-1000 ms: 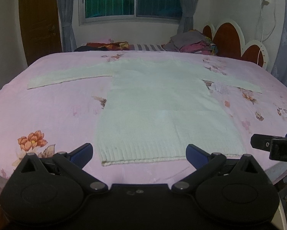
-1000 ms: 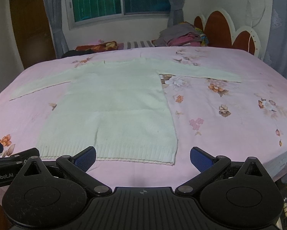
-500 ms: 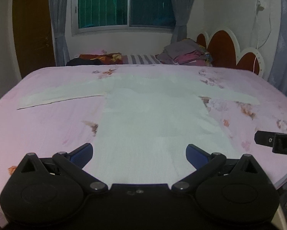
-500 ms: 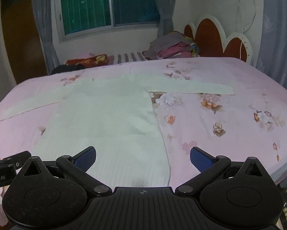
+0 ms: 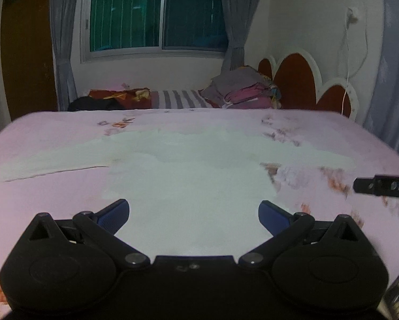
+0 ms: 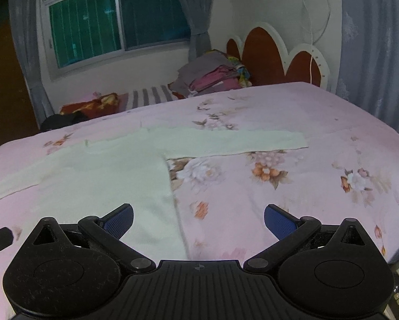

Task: Fold small clothes
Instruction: 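Reach the right tool to the sweater sleeve cuff and close on it, then fold the held sleeve across the sweater body and open the right tool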

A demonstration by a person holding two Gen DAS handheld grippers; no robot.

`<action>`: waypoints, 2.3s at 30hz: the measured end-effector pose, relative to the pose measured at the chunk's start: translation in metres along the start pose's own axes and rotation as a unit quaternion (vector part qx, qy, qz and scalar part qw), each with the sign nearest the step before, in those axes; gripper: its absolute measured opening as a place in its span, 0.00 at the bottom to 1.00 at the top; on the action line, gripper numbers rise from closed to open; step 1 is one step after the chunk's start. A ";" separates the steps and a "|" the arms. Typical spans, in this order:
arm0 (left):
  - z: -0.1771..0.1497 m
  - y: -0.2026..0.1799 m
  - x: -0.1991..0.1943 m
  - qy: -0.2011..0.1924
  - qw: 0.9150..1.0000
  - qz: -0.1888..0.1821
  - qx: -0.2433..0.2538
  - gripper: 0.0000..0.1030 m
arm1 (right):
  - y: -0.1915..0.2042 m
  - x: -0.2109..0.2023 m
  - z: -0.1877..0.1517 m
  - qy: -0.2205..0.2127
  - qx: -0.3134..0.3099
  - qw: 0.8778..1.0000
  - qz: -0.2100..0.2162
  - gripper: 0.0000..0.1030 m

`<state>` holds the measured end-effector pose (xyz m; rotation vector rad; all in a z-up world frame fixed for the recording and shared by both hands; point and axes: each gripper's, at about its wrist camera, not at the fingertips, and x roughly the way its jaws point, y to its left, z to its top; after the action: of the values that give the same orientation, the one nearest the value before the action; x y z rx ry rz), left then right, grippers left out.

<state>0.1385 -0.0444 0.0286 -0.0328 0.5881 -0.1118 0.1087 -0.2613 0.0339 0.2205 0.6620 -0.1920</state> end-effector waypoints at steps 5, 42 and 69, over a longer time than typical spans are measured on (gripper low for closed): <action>0.025 -0.016 0.039 0.021 1.000 -0.008 -0.013 1.00 | -0.022 0.042 0.030 0.004 -0.004 1.000 -0.010 1.00; 0.100 -0.055 0.185 0.068 0.983 0.169 -0.014 1.00 | -0.263 0.275 0.085 0.029 0.182 0.981 -0.065 0.49; 0.067 0.062 0.151 0.090 0.979 0.168 -0.078 1.00 | -0.222 0.268 0.114 0.004 0.164 0.987 0.004 0.01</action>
<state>0.3064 -0.0004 -0.0031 -0.0747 0.7752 0.2629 0.3282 -0.5329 -0.0776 0.5398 0.6359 -0.2918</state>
